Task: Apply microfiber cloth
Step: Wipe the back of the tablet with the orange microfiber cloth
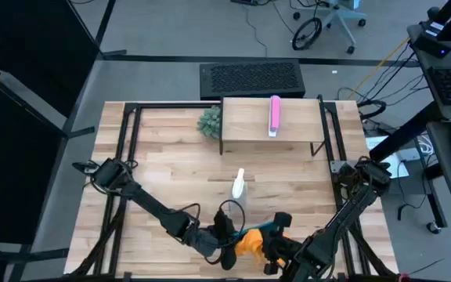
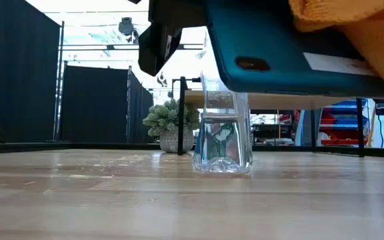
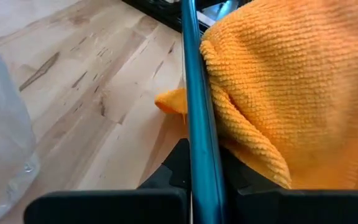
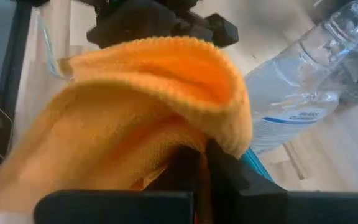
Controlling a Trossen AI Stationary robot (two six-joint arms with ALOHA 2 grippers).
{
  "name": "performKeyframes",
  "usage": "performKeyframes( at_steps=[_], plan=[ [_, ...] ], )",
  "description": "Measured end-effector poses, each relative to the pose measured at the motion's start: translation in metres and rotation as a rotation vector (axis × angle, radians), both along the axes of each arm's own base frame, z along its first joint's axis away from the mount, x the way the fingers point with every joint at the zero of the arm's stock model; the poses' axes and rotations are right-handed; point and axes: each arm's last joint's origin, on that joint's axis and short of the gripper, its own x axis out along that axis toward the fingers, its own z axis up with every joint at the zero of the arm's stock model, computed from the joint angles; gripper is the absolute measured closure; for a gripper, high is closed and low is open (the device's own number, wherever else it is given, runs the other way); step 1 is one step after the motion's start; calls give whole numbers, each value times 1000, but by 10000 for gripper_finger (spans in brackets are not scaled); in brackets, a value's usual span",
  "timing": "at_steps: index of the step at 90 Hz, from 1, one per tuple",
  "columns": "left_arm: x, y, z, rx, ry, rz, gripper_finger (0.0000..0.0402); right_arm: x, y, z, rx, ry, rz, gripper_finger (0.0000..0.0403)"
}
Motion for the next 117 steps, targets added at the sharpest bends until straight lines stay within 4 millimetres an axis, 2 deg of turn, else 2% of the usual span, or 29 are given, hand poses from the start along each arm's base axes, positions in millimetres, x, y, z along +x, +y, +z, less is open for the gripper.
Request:
performKeyframes(
  at_steps=[35, 45, 56, 72, 83, 105, 117],
  plan=[
    [0, -1, 2, -3, -10, -9, 397, 30, 1, 11, -19, -155, 57, 403],
    [0, -3, 3, -10, -19, -15, 397, 33, 0, 11, -13, -154, 69, 403],
    [-1, -2, 3, 2, -16, -2, 397, 29, -2, 1, 25, -138, 57, 403],
    [-2, -2, 7, 24, -35, 15, 397, 4, 10, -16, 59, -51, 86, 403],
    [-2, -2, 11, 14, -54, 22, 397, -17, 16, -20, 57, 8, 73, 403],
    [-2, -2, 11, 22, -57, 40, 397, -74, 6, -27, 1, 268, -114, 403],
    [-3, -7, 13, -6, -67, -13, 397, -104, 2, -25, -25, 428, -240, 403]
  ],
)
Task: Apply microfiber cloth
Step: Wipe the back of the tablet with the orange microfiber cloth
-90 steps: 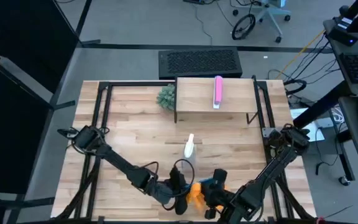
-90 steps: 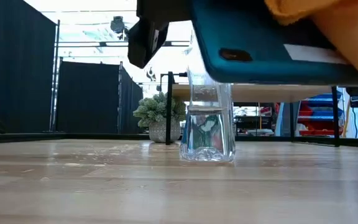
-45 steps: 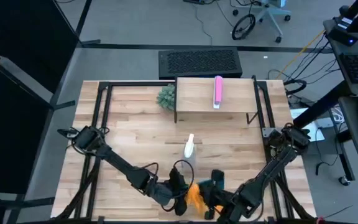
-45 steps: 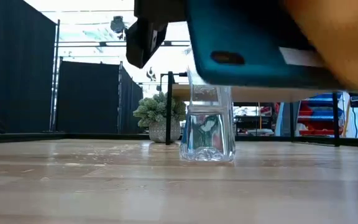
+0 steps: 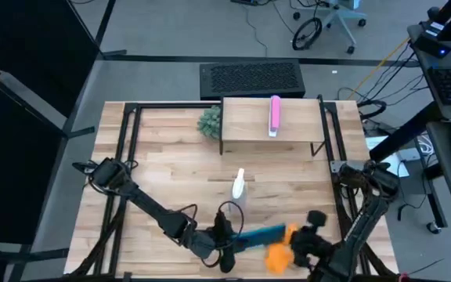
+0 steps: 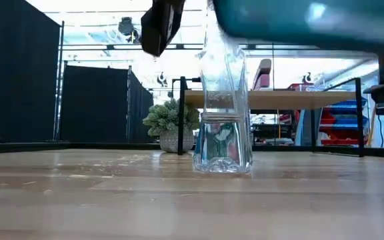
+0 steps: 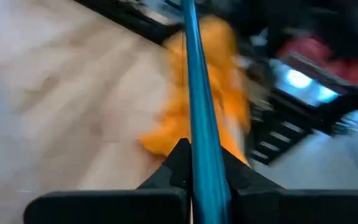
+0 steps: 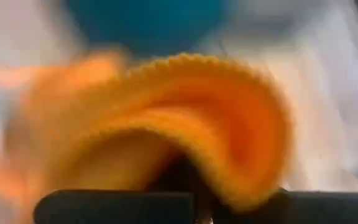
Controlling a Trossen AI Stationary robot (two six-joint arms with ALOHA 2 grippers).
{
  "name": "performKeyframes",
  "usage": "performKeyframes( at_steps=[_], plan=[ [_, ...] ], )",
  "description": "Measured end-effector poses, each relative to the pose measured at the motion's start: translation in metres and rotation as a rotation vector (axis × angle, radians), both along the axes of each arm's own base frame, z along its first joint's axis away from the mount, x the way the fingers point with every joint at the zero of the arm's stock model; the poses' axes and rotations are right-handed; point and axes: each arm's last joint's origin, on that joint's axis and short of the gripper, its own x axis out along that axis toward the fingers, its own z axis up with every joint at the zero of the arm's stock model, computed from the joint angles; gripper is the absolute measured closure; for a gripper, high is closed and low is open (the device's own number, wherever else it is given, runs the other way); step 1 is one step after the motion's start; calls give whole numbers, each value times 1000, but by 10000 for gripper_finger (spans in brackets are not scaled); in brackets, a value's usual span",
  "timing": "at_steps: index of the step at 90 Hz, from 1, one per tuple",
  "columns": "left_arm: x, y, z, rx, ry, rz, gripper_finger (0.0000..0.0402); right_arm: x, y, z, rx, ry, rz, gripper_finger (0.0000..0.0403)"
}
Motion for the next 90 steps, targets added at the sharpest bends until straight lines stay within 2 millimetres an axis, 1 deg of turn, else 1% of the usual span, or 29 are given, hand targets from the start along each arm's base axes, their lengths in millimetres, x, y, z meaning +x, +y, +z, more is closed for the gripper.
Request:
performKeyframes(
  at_steps=[6, 18, 27, 36, 46, 56, 66, 77, 90],
  plan=[
    [0, -1, 1, -9, -8, -9, 397, -11, 1, 1, -7, 45, -36, 403],
    [1, -1, 3, 1, -32, -7, 397, -24, 9, 1, 10, 21, -26, 398],
    [0, -2, 2, 6, -28, -10, 397, -28, 12, 0, 27, 10, -12, 392],
    [0, -2, 3, 13, -37, -14, 397, -29, 12, 0, 49, -11, -82, 375],
    [1, -1, 2, 20, -33, -12, 397, -30, 13, 0, 82, 5, -132, 330],
    [0, -1, 2, 29, -35, -12, 397, -30, 14, 0, 100, -9, -158, 269],
    [-1, -3, 2, 56, -35, -25, 397, -28, 17, 4, 118, -4, -135, 206],
    [-1, -3, 2, 91, -37, -37, 397, -24, 26, 18, 171, 1, -85, 151],
    [-1, -3, 1, 152, -36, -58, 397, -20, 38, 44, 231, 0, 11, 116]
  ],
)
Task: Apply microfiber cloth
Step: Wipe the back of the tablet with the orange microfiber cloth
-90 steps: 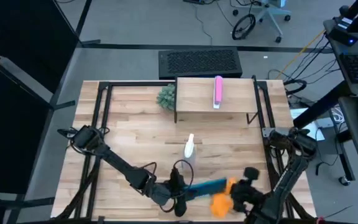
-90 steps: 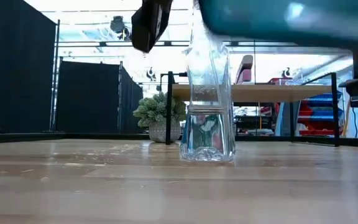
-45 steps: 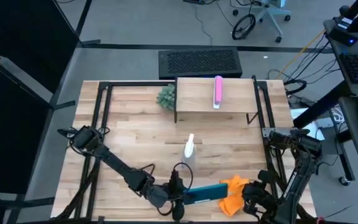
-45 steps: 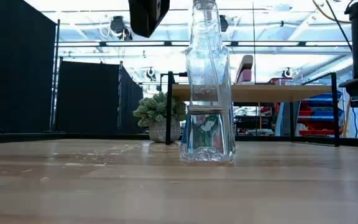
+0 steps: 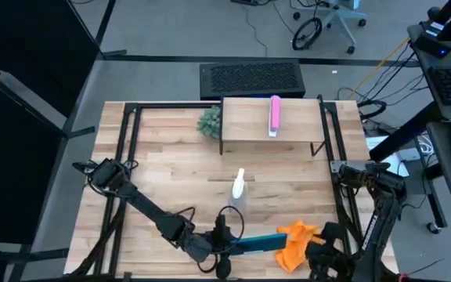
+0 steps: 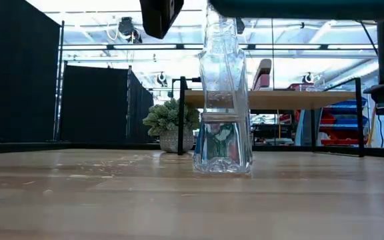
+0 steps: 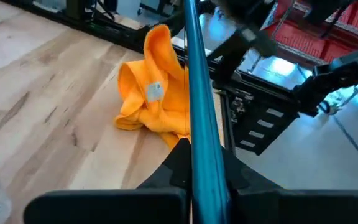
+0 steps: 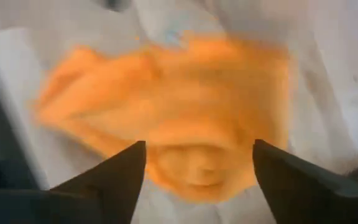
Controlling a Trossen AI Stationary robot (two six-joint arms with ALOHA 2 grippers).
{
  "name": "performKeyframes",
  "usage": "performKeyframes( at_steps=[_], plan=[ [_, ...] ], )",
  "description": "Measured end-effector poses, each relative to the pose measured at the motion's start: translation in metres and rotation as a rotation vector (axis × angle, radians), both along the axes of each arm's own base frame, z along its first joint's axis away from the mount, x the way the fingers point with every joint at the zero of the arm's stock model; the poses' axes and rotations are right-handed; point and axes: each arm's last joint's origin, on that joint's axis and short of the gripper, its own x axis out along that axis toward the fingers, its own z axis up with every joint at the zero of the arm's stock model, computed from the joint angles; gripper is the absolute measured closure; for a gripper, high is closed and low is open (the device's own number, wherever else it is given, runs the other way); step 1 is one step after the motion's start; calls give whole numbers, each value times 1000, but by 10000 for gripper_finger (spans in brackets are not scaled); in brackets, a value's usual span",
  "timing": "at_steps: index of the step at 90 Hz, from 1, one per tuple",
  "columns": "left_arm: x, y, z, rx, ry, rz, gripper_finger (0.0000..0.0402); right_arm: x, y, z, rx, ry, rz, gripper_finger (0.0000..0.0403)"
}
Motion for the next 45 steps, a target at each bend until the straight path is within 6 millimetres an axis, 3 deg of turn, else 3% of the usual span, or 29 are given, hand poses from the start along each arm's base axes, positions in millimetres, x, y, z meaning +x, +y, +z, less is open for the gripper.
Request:
performKeyframes(
  at_steps=[14, 27, 45],
  plan=[
    [0, 0, -1, 59, 2, -32, 397, 3, 10, 26, 30, -156, 75, 109],
    [-1, -2, -1, 176, -4, -73, 397, 11, 18, 34, -37, -403, 196, 109],
    [-4, -4, -4, 341, 3, -133, 397, 45, 12, 35, -97, -412, 286, 110]
  ],
)
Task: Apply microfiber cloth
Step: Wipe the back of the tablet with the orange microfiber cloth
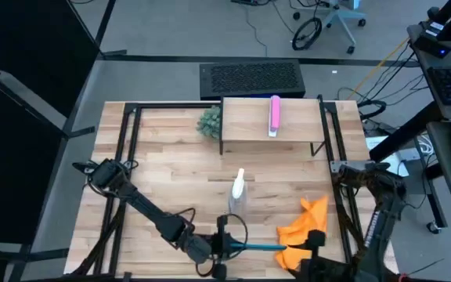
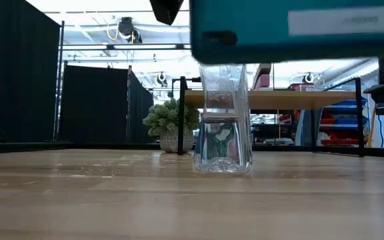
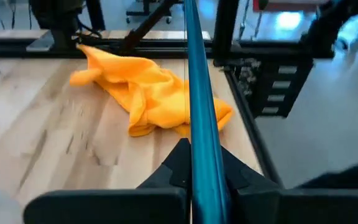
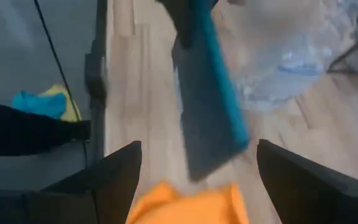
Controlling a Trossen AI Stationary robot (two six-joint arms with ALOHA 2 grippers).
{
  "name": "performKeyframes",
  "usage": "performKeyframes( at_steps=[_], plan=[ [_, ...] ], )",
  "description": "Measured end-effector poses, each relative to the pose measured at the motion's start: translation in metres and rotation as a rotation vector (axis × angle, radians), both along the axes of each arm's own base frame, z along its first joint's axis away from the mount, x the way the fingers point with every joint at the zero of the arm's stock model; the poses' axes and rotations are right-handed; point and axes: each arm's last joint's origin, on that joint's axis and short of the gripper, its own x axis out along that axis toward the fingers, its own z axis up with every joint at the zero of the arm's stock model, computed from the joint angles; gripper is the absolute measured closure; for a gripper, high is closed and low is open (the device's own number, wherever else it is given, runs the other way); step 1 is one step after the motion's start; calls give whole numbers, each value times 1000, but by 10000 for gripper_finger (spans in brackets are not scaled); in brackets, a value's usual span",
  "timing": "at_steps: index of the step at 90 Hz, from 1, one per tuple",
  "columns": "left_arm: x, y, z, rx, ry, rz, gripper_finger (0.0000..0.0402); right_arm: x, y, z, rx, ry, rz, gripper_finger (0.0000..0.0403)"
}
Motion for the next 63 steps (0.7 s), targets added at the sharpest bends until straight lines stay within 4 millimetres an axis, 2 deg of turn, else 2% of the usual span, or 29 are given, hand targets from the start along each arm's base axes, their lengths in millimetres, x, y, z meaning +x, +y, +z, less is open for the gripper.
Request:
performKeyframes(
  at_steps=[19, 28, 40, 56, 63],
  plan=[
    [-1, -3, 1, 161, -24, -63, 397, 35, -18, -4, 3, 147, 36, 112],
    [0, -4, 5, 188, -35, -73, 397, 45, -26, -8, 23, 204, 28, 131],
    [2, -4, 8, 202, -43, -71, 397, 51, -30, -8, 43, 236, 23, 208],
    [2, -6, 11, 179, -56, -53, 362, 51, -31, -9, 48, 260, 29, 367],
    [2, -6, 11, 147, -53, -44, 346, 48, -30, -9, 50, 279, 40, 386]
  ],
)
